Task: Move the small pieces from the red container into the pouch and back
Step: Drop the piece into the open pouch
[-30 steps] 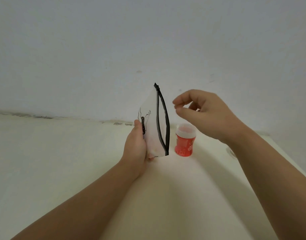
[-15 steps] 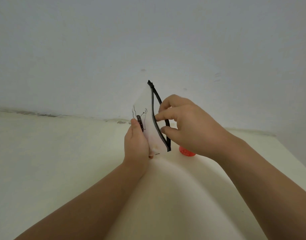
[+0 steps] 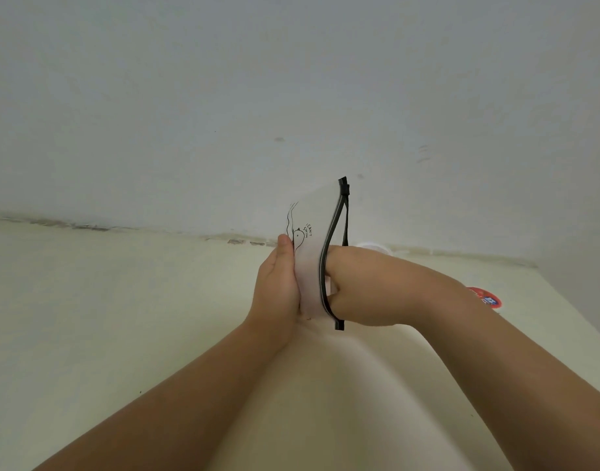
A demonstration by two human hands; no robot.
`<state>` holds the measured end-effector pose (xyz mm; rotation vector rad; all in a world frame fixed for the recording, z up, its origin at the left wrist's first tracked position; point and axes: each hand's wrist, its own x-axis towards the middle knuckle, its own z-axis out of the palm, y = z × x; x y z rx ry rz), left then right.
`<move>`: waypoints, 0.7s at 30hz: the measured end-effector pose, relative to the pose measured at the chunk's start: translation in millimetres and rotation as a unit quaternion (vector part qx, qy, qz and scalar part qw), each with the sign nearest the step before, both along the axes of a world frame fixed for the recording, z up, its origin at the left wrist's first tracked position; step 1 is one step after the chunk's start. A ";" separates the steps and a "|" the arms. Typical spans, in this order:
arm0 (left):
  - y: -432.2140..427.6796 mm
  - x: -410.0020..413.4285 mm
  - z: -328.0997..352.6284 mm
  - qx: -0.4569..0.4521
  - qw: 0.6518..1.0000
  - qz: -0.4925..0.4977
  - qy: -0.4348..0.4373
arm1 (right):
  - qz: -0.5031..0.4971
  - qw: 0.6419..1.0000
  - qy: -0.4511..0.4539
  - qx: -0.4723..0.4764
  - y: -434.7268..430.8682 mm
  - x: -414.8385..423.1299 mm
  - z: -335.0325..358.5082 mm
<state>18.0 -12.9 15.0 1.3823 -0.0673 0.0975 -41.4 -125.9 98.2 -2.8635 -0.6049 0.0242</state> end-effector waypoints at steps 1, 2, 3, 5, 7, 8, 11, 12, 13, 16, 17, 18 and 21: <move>-0.2 -0.9 0.3 -0.004 1.000 0.001 -0.001 | -0.001 1.000 0.004 -0.009 0.8 0.3 -0.3; -0.4 -1.0 0.0 -0.008 1.000 0.005 -0.002 | -0.005 1.000 0.008 -0.016 0.9 0.5 -0.2; -1.0 -2.2 0.5 -0.010 1.000 0.009 -0.003 | -0.010 1.000 0.016 -0.023 0.5 -0.4 0.7; -2.1 -3.8 0.5 -0.009 1.000 0.011 0.000 | -0.016 0.998 0.039 -0.040 -0.2 -2.9 2.1; -2.8 -3.5 -0.3 -0.014 1.000 -0.004 0.003 | -0.022 0.997 0.045 -0.056 0.7 -3.8 1.6; -2.9 -3.2 -0.7 -0.017 1.000 -0.007 0.006 | -0.027 0.997 0.042 -0.064 1.8 -3.6 1.5; -2.9 -3.8 -0.1 -0.016 1.000 -0.007 0.013 | -0.050 0.996 0.035 -0.066 4.3 -0.7 -0.8; -3.2 -4.5 0.8 -0.016 1.000 -0.008 0.014 | -0.054 0.996 0.033 -0.061 4.2 -0.1 -1.2; -3.6 -5.5 1.7 -0.013 1.000 -0.010 0.016 | -0.058 0.996 0.031 -0.054 4.1 -0.2 -0.9; -3.4 -4.9 1.7 -0.005 0.999 -0.019 0.033 | -0.055 0.998 0.020 -0.037 4.9 -1.6 -0.2; -2.9 -4.5 2.0 -0.009 0.999 -0.021 0.042 | -0.055 0.998 0.015 -0.032 5.6 -2.0 0.3; -2.2 -3.9 1.9 -0.014 0.998 -0.022 0.053 | -0.055 0.998 0.010 -0.031 5.9 -2.2 0.5; -0.9 -2.3 1.5 -0.018 0.997 -0.023 0.065 | -0.055 0.998 -0.009 -0.038 6.7 -2.7 1.4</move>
